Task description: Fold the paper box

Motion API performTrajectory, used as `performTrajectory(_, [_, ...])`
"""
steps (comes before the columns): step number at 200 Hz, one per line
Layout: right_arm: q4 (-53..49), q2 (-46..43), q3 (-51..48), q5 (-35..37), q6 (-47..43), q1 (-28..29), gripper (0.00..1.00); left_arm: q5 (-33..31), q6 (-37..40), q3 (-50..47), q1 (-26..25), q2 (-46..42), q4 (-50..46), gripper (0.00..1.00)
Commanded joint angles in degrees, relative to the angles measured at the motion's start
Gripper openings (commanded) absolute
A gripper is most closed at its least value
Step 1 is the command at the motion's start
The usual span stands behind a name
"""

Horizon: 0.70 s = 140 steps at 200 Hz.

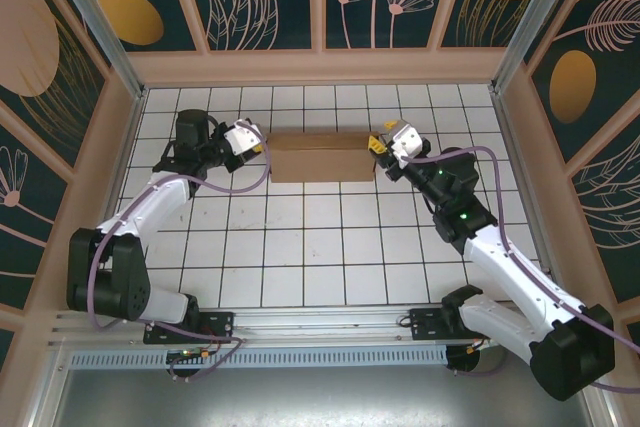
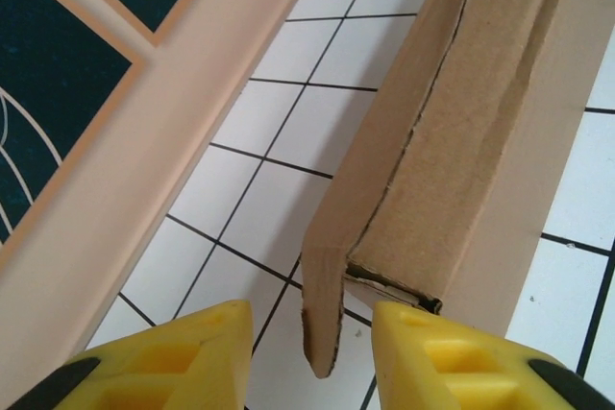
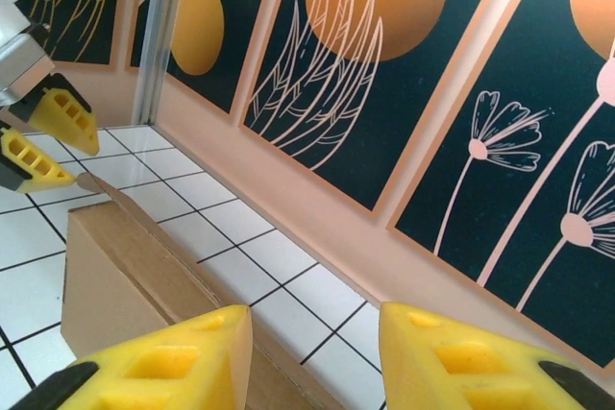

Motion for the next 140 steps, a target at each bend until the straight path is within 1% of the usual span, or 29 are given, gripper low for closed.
performTrajectory(1, [3.0, 0.5, 0.4, 2.3, 0.6, 0.3, 0.40, 2.3, 1.3, 1.4, 0.3, 1.0, -1.3, 0.37])
performTrajectory(21, [2.7, 1.2, 0.6, 3.2, 0.4, 0.2, 0.39, 1.8, 0.8, 1.3, 0.3, 1.7, -0.4, 0.34])
performTrajectory(57, [1.3, 1.6, 1.4, 3.2, 1.1, -1.3, 0.37, 0.8, -0.1, 3.2, 0.3, 3.7, 1.8, 0.24])
performTrajectory(77, [-0.4, 1.7, 2.5, 3.0, 1.4, -2.0, 0.36, 0.6, -0.2, 3.2, 0.3, 4.5, 3.3, 0.15])
performTrajectory(91, [-2.5, 2.0, 3.7, 2.9, 1.3, -2.3, 0.35, 0.3, -0.8, 2.8, 0.3, 4.3, 4.9, 0.07])
performTrajectory(102, [-4.1, 2.0, 4.3, 3.2, 0.7, -2.8, 0.35, 0.8, -1.5, 2.4, 0.3, 3.9, 6.0, 0.04])
performTrajectory(116, [-4.7, 2.2, 4.5, 3.0, 1.1, -4.5, 0.35, 1.1, -1.5, 2.0, 0.2, 3.2, 6.5, 0.00])
performTrajectory(132, [-6.0, 2.9, 4.9, 1.8, -0.4, -7.6, 0.34, 1.6, -2.8, -0.6, 0.2, 2.2, 8.7, 0.00])
performTrajectory(140, [-7.4, 3.7, 6.0, -0.4, -1.8, -9.4, 0.34, 1.4, -3.3, -1.6, 0.2, 1.7, 9.8, 0.00])
